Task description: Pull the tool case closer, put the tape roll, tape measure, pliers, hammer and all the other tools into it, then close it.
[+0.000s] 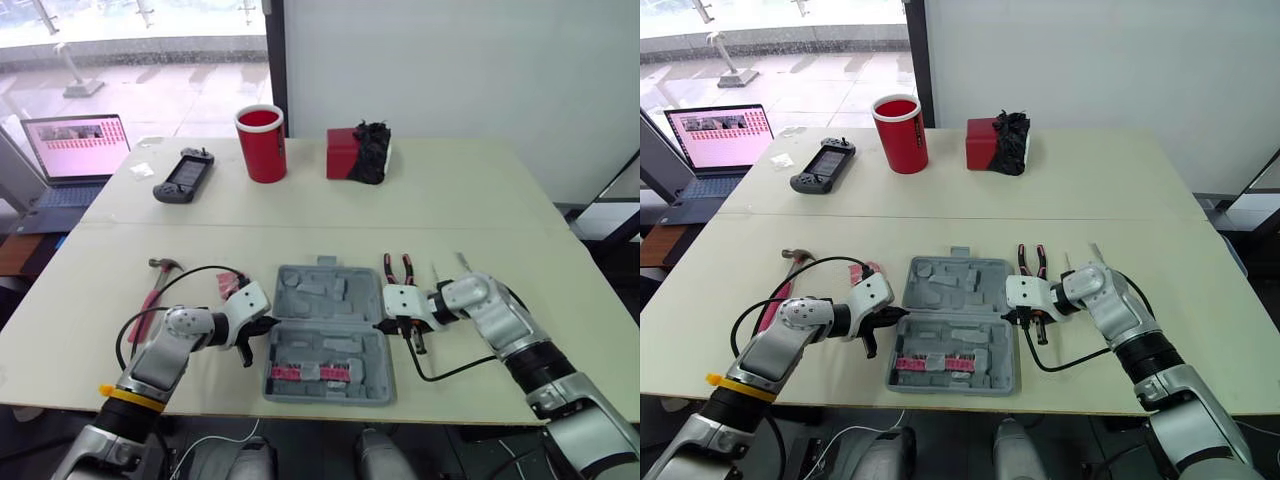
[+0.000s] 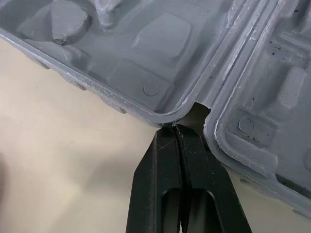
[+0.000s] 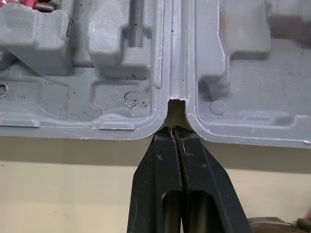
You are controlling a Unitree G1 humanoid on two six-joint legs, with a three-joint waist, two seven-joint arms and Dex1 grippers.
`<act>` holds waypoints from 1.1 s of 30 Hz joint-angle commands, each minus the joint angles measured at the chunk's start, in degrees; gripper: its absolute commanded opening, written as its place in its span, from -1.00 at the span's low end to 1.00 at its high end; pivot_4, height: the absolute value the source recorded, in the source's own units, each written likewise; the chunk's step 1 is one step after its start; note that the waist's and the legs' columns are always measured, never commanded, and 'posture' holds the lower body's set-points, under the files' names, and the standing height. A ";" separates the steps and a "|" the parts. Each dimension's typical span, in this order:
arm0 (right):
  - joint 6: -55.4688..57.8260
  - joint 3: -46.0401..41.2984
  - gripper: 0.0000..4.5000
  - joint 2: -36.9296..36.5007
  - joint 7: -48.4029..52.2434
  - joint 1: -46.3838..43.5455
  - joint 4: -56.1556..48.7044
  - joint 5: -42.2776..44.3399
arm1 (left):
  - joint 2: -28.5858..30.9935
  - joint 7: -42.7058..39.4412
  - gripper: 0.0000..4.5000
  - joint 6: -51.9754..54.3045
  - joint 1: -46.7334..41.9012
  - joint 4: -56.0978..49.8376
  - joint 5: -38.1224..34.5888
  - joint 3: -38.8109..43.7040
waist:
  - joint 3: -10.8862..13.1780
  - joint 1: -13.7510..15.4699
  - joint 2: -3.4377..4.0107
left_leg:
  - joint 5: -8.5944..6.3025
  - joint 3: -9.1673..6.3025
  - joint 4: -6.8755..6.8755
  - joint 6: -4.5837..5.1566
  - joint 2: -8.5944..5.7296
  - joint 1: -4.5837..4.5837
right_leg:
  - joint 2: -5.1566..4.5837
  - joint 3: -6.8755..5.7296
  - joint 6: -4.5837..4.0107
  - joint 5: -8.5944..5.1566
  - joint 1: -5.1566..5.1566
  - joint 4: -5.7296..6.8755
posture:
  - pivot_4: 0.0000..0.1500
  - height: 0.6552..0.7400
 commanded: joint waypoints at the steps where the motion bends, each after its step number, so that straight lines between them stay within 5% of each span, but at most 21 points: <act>1: 0.81 -0.35 -0.97 0.11 0.61 0.92 -4.52 2.62 | -0.26 -3.12 -1.00 1.15 1.63 -3.66 -2.42 -2.77 | 0.00 0.00 0.00 | 0.00 0.00 0.00 0.00 0.00 0.00 | 0.00 0.00 0.00 0.00 0.00 0.00 | 1.00 1.00; 33: 13.86 1.37 -0.97 -2.97 2.47 10.04 -18.35 6.70 | 4.15 -10.26 -1.00 5.21 6.12 -10.02 -5.41 -5.80 | -0.02 0.04 -0.04 | 0.00 0.00 -0.01 0.00 0.00 0.00 | 0.00 0.00 -0.01 -0.02 0.01 -0.07 | 1.00 1.00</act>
